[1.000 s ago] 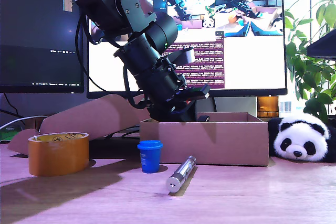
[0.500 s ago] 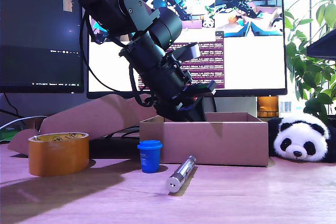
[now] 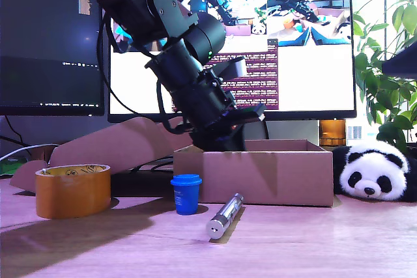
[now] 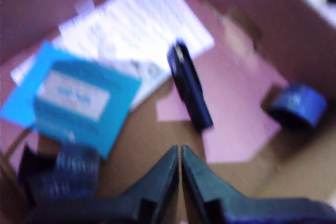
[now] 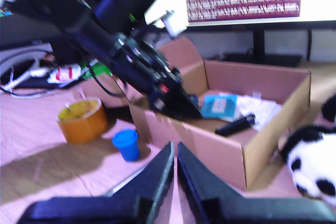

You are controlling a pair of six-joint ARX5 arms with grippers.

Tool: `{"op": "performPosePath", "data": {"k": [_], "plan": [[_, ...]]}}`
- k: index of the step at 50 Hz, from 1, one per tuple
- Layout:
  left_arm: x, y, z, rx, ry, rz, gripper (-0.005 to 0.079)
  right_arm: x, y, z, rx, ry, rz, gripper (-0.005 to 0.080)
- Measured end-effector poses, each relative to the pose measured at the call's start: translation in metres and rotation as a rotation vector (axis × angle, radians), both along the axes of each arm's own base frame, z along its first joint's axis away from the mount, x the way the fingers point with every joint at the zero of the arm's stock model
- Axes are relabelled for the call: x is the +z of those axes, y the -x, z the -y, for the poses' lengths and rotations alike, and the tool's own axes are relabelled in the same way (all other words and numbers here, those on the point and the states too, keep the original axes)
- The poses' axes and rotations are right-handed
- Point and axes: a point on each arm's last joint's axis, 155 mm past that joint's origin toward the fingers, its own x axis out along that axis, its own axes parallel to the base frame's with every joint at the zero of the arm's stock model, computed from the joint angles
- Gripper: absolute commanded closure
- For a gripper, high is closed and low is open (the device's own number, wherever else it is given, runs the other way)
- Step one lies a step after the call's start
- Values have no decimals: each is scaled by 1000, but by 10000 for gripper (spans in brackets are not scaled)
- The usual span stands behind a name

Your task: Pick up the USB drive and place it inside the cardboard box

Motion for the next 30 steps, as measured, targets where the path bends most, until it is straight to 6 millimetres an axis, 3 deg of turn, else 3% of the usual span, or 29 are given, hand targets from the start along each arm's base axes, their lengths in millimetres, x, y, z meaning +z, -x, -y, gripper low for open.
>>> {"op": "performPosePath", "data": {"k": [4,13,19,23,30], "plan": [[21,3,0,-2,17,21,764,-4,0,0,0,8,-13,765],[97,18,1,-23,98,119,764,-6,-2,4,-23,21,-14,765],[137,30,3,-33,138,185,764,-6,-4,7,-36,53,8,765],[155,37,4,-42,163,216,764,-6,-4,7,-35,61,13,765],[167,49,-5,-41,191,255,764,-6,-5,9,-43,82,28,765]]}}
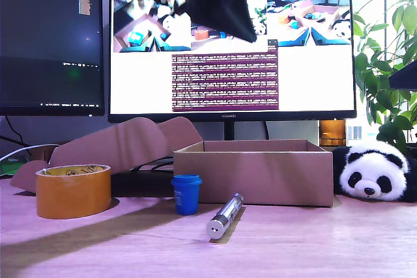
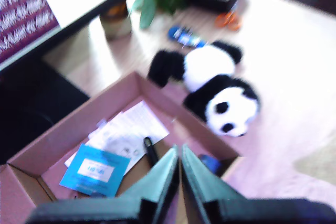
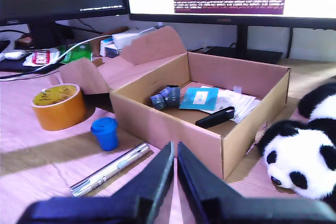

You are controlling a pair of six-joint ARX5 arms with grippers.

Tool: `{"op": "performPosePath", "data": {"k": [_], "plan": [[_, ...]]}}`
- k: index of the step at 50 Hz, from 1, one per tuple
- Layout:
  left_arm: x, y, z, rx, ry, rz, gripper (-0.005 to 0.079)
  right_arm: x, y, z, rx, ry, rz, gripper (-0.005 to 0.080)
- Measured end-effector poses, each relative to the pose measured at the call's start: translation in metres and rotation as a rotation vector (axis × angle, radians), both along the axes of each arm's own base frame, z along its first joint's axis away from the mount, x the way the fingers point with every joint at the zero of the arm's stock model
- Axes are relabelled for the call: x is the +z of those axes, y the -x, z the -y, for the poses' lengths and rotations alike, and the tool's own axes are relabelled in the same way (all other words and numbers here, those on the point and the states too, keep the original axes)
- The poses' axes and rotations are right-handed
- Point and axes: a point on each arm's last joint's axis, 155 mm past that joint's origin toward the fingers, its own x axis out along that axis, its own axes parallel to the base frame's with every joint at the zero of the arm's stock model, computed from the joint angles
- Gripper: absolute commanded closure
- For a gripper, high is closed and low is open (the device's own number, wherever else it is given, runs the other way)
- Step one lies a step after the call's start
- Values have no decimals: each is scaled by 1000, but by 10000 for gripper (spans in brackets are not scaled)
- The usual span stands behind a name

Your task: Pick up the USB drive and place it inside the cardboard box

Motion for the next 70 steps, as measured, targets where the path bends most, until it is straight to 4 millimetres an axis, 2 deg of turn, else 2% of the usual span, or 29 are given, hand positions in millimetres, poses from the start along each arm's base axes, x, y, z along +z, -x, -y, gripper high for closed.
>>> {"op": "performPosePath", "data": {"k": [8,16,26,30,38,50,58,70], "plan": [[-6,9,-25,31,17,26,764,0,-3,5,-24,0,2,765],[-23,4,-67,120,35,18,764,3,-11,20,-106,3,13,765],[-43,1,-117,233,39,-5,764,3,-27,62,-315,20,23,765],[-39,2,-129,255,49,6,764,1,-31,78,-382,26,15,765],[-18,3,-148,294,89,57,764,-1,-33,103,-475,14,3,764],[1,4,-174,350,116,98,764,14,-31,113,-489,-44,50,764],[-9,13,-199,397,119,100,764,23,-27,115,-495,-50,92,765],[-21,25,-238,490,160,135,764,15,-27,114,-485,-16,67,765]]}}
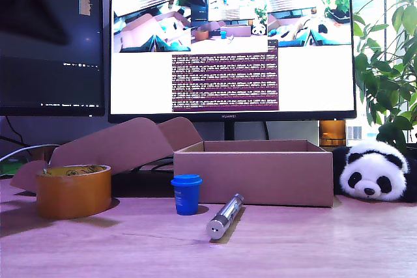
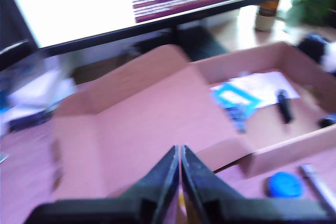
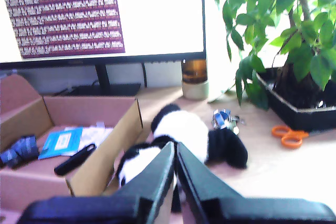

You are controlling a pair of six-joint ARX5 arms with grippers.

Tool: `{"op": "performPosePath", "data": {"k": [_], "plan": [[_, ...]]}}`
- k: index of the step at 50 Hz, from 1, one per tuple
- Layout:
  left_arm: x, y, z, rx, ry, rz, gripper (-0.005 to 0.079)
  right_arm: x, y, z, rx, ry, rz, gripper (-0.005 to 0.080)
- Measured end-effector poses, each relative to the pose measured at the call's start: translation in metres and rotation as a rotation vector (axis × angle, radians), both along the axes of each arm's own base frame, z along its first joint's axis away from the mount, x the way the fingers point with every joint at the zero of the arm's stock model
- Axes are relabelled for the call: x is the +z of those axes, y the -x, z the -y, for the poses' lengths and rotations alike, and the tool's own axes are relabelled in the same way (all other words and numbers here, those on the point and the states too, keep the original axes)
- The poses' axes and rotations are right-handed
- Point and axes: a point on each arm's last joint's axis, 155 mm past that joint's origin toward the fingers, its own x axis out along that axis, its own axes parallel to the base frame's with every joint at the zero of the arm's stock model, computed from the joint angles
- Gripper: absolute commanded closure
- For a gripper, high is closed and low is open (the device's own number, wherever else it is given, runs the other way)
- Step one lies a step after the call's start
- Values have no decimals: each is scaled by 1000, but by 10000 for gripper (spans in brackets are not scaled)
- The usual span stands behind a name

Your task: Pick up the USB drive and place it inside the cardboard box

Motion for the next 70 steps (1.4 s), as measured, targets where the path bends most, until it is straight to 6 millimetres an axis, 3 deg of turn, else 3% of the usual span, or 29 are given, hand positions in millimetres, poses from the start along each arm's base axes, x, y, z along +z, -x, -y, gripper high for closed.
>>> {"op": "performPosePath", "data": {"k": [16,36,59,70], "plan": [[-5,15,-46,138,89,78,764,-44,8,1,2,21,-179,765],[-16,46,-68,246,185,175,764,-45,9,1,2,22,-186,765],[-51,70,-76,282,197,148,764,-45,9,1,2,22,-186,765],[-52,79,-79,290,198,159,764,-45,9,1,2,22,-186,765]]}}
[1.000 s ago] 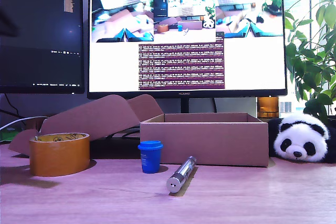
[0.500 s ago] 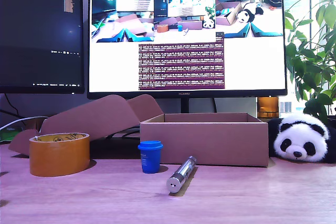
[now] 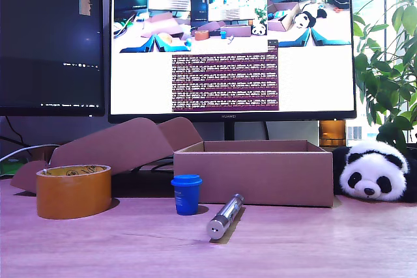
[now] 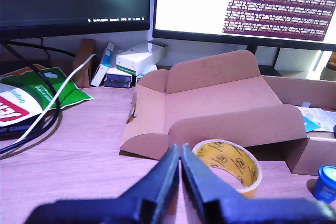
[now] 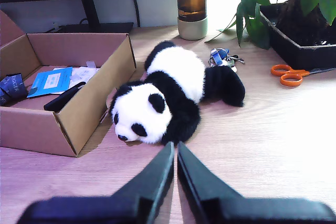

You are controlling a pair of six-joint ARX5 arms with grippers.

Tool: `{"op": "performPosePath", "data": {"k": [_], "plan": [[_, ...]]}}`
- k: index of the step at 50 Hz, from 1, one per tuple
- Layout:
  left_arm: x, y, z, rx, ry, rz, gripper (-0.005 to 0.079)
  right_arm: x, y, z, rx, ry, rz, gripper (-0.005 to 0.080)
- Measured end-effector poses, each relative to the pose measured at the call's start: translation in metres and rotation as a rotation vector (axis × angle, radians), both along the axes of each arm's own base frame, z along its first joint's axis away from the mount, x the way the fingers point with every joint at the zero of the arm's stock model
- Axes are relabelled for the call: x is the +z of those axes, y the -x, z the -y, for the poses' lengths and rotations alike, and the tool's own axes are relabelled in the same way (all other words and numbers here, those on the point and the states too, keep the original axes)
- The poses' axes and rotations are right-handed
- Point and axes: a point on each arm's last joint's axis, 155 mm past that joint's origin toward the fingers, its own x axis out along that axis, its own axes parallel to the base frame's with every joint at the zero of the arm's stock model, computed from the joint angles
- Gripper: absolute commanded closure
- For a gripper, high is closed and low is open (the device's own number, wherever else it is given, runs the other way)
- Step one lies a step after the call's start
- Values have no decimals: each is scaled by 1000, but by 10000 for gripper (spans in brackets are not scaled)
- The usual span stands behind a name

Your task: Pick up the USB drive and place it inside the cardboard box

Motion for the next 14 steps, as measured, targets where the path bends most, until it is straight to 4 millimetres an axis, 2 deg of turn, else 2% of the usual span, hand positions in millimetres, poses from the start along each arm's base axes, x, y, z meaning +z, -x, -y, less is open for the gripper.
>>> {"op": "performPosePath", "data": {"k": [14], "plan": [[-11,5,-1,3,-5,-38,764,0,0,0,0,0,0,765]]}}
